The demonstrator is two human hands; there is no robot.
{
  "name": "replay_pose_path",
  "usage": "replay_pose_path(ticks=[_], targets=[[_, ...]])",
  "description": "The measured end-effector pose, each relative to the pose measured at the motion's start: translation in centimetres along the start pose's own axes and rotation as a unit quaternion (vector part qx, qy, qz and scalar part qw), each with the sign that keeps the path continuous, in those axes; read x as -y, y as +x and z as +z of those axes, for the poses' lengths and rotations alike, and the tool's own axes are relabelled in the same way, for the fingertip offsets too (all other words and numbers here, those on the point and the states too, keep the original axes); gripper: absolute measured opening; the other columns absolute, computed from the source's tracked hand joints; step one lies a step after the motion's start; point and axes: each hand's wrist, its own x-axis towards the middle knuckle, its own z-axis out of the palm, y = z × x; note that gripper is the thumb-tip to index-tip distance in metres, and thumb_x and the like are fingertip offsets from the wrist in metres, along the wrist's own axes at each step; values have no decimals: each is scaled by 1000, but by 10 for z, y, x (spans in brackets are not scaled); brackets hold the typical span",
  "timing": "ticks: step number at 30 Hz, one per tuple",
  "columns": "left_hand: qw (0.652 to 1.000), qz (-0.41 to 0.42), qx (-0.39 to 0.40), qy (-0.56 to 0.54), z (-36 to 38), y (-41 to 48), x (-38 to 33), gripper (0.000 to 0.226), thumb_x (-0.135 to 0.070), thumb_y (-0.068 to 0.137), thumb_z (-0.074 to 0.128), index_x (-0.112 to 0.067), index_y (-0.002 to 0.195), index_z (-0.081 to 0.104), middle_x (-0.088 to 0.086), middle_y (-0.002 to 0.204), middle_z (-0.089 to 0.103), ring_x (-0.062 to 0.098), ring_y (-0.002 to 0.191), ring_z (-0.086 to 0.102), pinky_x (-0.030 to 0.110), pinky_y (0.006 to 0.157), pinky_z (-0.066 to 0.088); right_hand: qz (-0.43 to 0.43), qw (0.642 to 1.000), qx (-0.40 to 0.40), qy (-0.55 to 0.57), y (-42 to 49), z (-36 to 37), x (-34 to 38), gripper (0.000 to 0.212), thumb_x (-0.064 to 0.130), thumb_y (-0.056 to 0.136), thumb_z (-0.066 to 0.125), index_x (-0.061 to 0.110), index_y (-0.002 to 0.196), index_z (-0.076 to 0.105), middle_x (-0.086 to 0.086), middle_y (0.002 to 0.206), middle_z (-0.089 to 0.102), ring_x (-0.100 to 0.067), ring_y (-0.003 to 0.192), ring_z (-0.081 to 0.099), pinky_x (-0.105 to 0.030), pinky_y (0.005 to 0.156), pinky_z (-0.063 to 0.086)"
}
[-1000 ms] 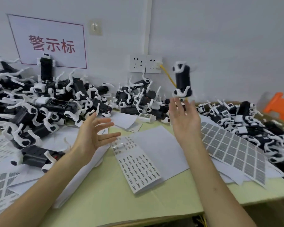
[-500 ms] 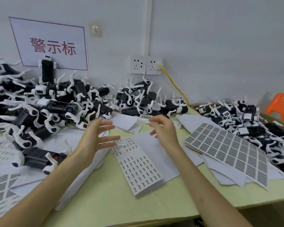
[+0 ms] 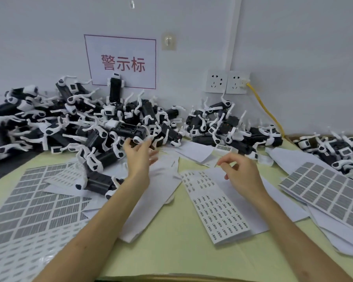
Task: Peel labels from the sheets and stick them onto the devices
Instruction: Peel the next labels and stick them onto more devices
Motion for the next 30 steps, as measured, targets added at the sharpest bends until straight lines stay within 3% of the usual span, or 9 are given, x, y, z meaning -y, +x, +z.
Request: replay_pose_path(ticks=[3, 6, 9, 14, 16, 18, 23, 26, 30], targets=[[999, -2, -35, -15, -9, 18, -5, 72, -20, 102, 65, -23, 161, 24, 3, 139, 53, 23, 107, 69, 31, 83, 59, -1, 1000, 1, 1, 0, 0, -1, 25, 12, 95, 63, 30, 80, 71, 14, 88, 72, -14, 61, 66, -23, 54, 42], [991, -96, 10, -98, -19, 30, -8, 59, -24, 104, 62, -14, 156, 37, 10, 148, 52, 23, 112, 71, 36, 94, 58, -3, 1000, 4, 4, 0, 0, -1, 26, 10, 94, 63, 30, 79, 71, 17, 84, 71, -12, 60, 66, -21, 50, 41], [978, -114, 40, -171, -27, 36, -7, 54, -27, 105, 61, -8, 152, 42, 13, 155, 46, 23, 111, 70, 33, 85, 58, -1, 1000, 9, 0, -1, 0, 0, 27, 11, 94, 63, 31, 79, 71, 22, 82, 69, -10, 60, 66, -21, 51, 40], [981, -123, 36, -142, -28, 43, -7, 25, -43, 98, 69, -20, 103, 61, -1, 101, 59, 12, 71, 62, 26, 66, 56, -4, 1000, 12, -9, 0, 1, -1, 27, 11, 94, 64, 32, 78, 71, 23, 81, 69, -9, 60, 66, -24, 53, 42], [983, -119, 31, -135, -30, 45, -7, 29, -48, 99, 66, -20, 102, 63, -2, 87, 58, 9, 53, 51, 23, 53, 51, -7, 1000, 14, -7, 1, 1, -3, 28, 10, 94, 64, 32, 78, 70, 23, 80, 69, -8, 59, 66, -24, 53, 42], [982, -109, 48, -144, -31, 44, -8, 32, -50, 101, 62, -18, 104, 64, -2, 83, 58, 9, 51, 41, 21, 48, 46, -13, 1000, 17, -11, 1, 2, -4, 29, 10, 94, 64, 33, 77, 70, 23, 78, 68, -7, 59, 65, -23, 53, 42], [970, -11, 242, -30, -25, 23, -16, 35, -50, 99, 60, -20, 117, 67, -6, 89, 65, 9, 61, 38, 24, 75, 44, -24, 999, 22, -12, 0, 1, -3, 29, 11, 94, 64, 35, 79, 69, 22, 79, 69, -8, 60, 65, -15, 51, 40], [935, 1, 354, -9, -9, -1, -15, 38, -47, 91, 70, -22, 119, 67, -2, 92, 69, 12, 64, 51, 23, 69, 48, -44, 998, 26, 33, -3, 1, 2, 23, 16, 95, 67, 39, 99, 66, 17, 93, 69, -11, 68, 68, -24, 59, 47], [914, -26, 405, -6, 12, -33, 1, 49, -40, 89, 73, -10, 126, 64, 9, 105, 75, 22, 77, 70, 28, 73, 58, -143, 986, 53, 71, -14, 7, 12, 63, 40, 87, 76, 50, 138, 40, 21, 124, 58, -7, 103, 67, -27, 76, 53]])
